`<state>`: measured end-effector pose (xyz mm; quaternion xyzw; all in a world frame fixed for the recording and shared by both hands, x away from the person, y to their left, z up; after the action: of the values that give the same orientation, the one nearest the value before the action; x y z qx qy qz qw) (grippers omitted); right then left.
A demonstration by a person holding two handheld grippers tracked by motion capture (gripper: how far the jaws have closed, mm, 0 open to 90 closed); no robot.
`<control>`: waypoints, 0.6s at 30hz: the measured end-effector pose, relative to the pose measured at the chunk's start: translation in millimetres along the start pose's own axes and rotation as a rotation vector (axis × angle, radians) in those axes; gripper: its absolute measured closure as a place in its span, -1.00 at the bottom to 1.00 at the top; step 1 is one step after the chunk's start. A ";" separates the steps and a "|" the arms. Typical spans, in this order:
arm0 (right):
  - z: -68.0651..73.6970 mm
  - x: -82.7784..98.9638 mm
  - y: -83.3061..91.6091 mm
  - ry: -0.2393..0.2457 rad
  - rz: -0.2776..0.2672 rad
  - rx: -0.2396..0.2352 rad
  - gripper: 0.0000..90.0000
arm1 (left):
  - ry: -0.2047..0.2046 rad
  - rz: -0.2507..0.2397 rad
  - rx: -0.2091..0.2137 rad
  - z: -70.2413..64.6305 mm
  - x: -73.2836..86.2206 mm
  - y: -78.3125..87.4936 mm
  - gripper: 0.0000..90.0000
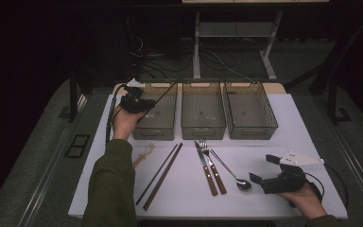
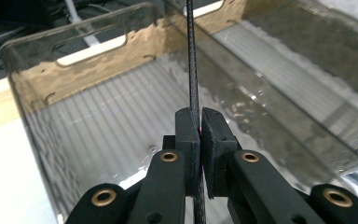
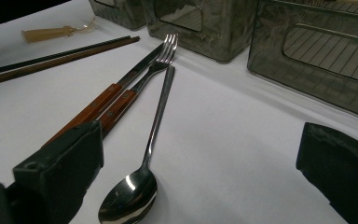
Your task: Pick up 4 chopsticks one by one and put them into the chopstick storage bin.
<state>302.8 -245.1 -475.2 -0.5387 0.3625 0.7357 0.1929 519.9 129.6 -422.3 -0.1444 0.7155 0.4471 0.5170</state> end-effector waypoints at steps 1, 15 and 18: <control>-0.2 -0.1 0.0 0.001 -0.002 0.000 -0.98 | 0.008 0.003 -0.006 1.8 1.9 -0.8 0.89; 0.8 0.2 -0.1 0.004 0.002 -0.004 -0.98 | 0.025 0.093 -0.051 9.9 25.0 -9.0 0.89; 0.8 0.2 -0.2 0.005 0.002 -0.004 -0.98 | 0.031 0.104 -0.056 10.3 26.8 -10.5 0.89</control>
<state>302.4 -244.4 -475.3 -0.5407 0.3619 0.7352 0.1903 521.9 138.7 -451.4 -0.1285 0.7172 0.4907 0.4778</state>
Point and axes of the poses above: each handheld gripper's, and its own axes: y roughly backward along the jaws, x roughly out of its underside, z roughly to its left, the point moved 9 cm from there along -y, roughly forward along the jaws, and after that the axes turned 11 degrees about -z, right-handed, at the moved point
